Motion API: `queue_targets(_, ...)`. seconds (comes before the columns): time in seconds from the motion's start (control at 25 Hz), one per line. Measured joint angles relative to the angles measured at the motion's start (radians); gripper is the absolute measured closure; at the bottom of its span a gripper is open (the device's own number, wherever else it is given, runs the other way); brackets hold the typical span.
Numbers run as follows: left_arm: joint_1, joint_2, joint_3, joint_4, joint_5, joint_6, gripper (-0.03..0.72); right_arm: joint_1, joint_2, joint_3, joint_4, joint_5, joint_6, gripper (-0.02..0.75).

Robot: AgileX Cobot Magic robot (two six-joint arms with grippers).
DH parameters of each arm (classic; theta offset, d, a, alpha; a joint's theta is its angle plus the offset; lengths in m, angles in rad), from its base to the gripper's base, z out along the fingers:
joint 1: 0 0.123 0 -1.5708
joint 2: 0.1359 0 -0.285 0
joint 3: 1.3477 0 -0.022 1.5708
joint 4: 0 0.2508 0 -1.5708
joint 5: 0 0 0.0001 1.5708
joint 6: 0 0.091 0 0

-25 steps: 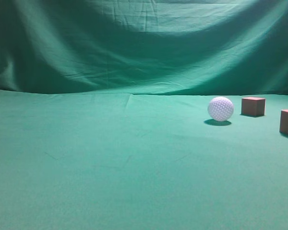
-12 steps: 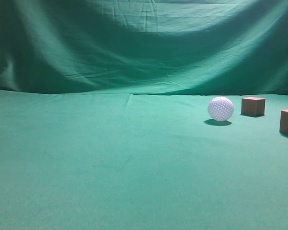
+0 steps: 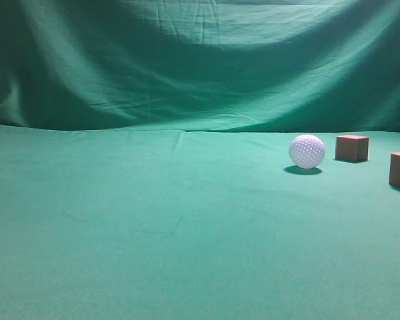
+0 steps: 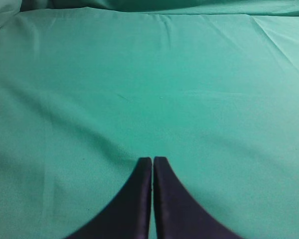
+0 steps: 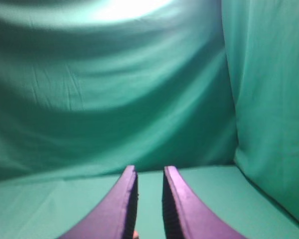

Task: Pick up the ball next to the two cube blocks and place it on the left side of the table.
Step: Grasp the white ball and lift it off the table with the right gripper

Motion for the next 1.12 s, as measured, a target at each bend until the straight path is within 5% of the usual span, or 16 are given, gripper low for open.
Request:
queue_targets(0.2, 0.000, 0.000, 0.000, 0.000, 0.000, 0.000, 0.688, 0.000, 0.069, -0.157, 0.002, 0.181, 0.010, 0.590)
queue_targets(0.48, 0.000, 0.000, 0.000, 0.000, 0.000, 0.000, 0.688, 0.000, 0.499, -0.494, 0.002, 0.559, -0.008, 0.590)
queue_targets(0.8, 0.000, 0.000, 0.000, 0.000, 0.000, 0.000, 0.688, 0.000, 0.848, -0.658, 0.022, 0.583, -0.020, 0.590)
queue_targets(1.12, 0.000, 0.000, 0.000, 0.000, 0.000, 0.000, 0.688, 0.057, 1.126, -0.835, 0.293, 0.738, -0.380, 0.590)
